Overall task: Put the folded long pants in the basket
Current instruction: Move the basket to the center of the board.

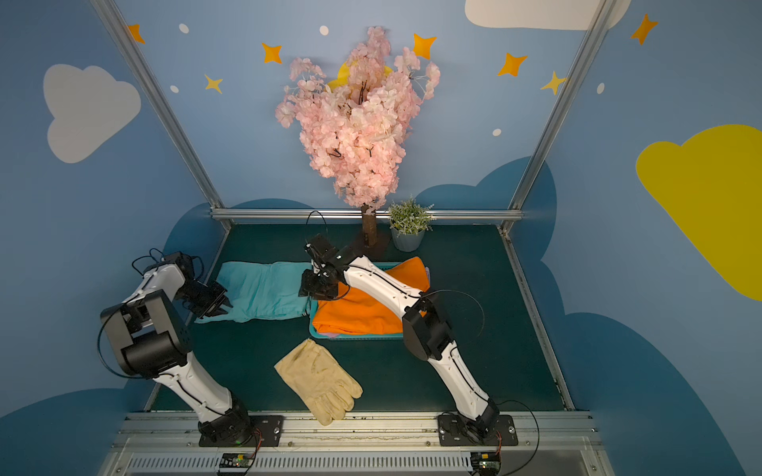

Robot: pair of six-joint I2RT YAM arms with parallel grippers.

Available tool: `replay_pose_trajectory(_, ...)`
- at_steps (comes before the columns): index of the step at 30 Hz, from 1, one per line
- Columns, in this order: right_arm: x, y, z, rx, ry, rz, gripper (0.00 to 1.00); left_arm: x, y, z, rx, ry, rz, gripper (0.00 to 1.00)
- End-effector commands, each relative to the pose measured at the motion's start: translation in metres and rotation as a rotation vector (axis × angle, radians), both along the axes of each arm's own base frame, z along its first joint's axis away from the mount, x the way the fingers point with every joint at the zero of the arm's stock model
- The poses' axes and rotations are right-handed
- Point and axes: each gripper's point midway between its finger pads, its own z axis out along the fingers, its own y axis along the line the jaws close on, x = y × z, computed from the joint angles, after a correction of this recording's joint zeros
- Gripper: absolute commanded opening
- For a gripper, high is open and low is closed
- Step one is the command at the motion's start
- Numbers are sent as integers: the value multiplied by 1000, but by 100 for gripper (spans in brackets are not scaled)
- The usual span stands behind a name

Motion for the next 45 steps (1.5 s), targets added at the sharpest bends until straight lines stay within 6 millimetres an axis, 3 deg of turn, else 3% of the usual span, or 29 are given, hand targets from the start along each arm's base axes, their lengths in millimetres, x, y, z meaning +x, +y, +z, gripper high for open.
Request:
replay_pose_trajectory(1, 19, -111, -71, -364, 115, -111, 53, -8, 3, -9, 2, 47, 12, 25)
replay_pose_trajectory(3, 22, -120, -71, -373, 119, -105, 52, -7, 3, -8, 0, 36, 15, 25)
replay_pose_trajectory(5, 24, -108, -57, -334, 71, -58, 52, -5, 2, -6, -7, 25, 14, 25)
replay_pose_trajectory(9, 23, -74, 0, -253, -105, 32, 53, -4, -1, 0, -8, -7, 13, 26)
replay_pose_trajectory(13, 6, -46, 60, -147, -213, 78, 55, -1, -4, 4, -24, -35, 12, 27)
replay_pose_trajectory(16, -14, -16, 83, -4, -198, 130, 57, 0, -4, 7, -22, -45, 14, 27)
replay_pose_trajectory(18, -29, 14, 77, 101, -142, 169, 57, 0, -5, 8, -19, -53, 14, 27)
replay_pose_trajectory(21, -41, 42, 52, 100, -82, 186, 55, 3, -9, 12, -38, -82, 10, 27)
replay_pose_trajectory(26, -45, 80, 6, 79, -45, 214, 53, 3, -11, 15, -38, -104, 10, 26)
replay_pose_trajectory(29, -40, 89, -16, 66, -40, 199, 51, 3, -12, 16, -43, -112, 8, 26)
replay_pose_trajectory(31, -30, 75, -32, -30, -85, 160, 48, 2, -13, 14, -44, -107, 9, 26)
replay_pose_trajectory(34, -11, 31, -53, -255, -144, 71, 47, 2, -13, 16, -41, -110, 8, 26)
replay_pose_trajectory(41, -2, -55, -100, -595, -87, 63, 47, 2, -13, 20, -36, -122, 7, 27)
replay_pose_trajectory(45, -2, -74, -111, -664, -77, 89, 47, 3, -13, 21, -39, -126, 7, 27)
